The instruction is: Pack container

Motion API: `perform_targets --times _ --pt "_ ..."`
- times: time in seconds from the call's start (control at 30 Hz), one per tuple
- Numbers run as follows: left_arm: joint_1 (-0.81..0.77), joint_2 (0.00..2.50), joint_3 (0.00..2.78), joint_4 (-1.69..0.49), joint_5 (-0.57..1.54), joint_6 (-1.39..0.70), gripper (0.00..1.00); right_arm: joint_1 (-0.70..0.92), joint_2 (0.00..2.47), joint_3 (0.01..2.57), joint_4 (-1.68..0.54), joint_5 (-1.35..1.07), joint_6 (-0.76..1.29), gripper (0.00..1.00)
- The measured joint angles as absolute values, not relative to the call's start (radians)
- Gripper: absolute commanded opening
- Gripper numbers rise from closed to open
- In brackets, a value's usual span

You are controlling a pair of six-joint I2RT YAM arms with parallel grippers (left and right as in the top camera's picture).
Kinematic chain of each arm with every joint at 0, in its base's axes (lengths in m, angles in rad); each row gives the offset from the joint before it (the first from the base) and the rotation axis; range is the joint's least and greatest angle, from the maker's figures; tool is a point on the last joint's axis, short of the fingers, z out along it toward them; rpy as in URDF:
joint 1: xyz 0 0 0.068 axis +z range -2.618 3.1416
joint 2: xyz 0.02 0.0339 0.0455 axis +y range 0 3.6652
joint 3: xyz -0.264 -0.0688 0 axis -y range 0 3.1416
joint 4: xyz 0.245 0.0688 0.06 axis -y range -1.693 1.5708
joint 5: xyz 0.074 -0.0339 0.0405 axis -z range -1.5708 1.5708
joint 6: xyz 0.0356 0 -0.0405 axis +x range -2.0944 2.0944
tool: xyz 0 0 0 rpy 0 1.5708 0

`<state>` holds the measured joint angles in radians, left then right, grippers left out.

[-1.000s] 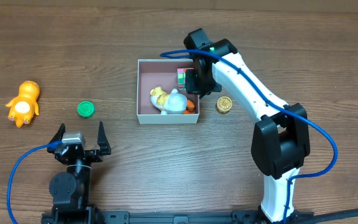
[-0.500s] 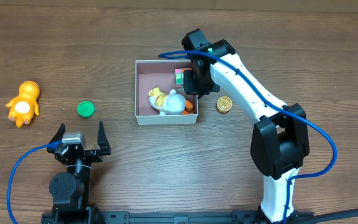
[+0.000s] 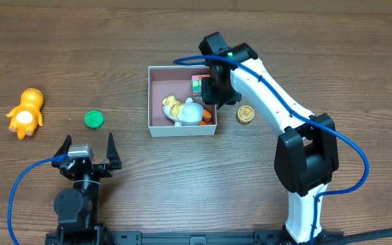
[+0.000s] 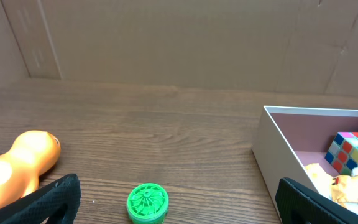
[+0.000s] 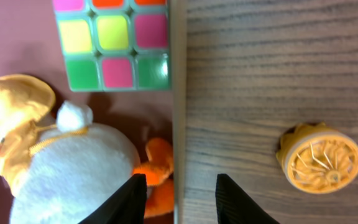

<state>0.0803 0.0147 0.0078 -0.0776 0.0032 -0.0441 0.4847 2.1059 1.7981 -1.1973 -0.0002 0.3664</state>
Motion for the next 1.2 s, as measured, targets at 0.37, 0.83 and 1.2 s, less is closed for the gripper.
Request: perform_targets --times 0.37,0.83,1.2 --pt "0.080 0.015 0.008 -0.077 0.003 -0.044 1.00 0.484 2.106 2.009 -1.314 -0.001 0.345 0.67" --pt "0.080 0.015 0.008 -0.078 0.003 -0.044 1.00 0.338 2.106 2.252 -1.579 0.152 0.333 1.00" --pt "0.080 0.015 0.008 -0.078 0.003 -0.044 1.00 0.044 2.106 2.253 -1.670 0.224 0.295 1.00"
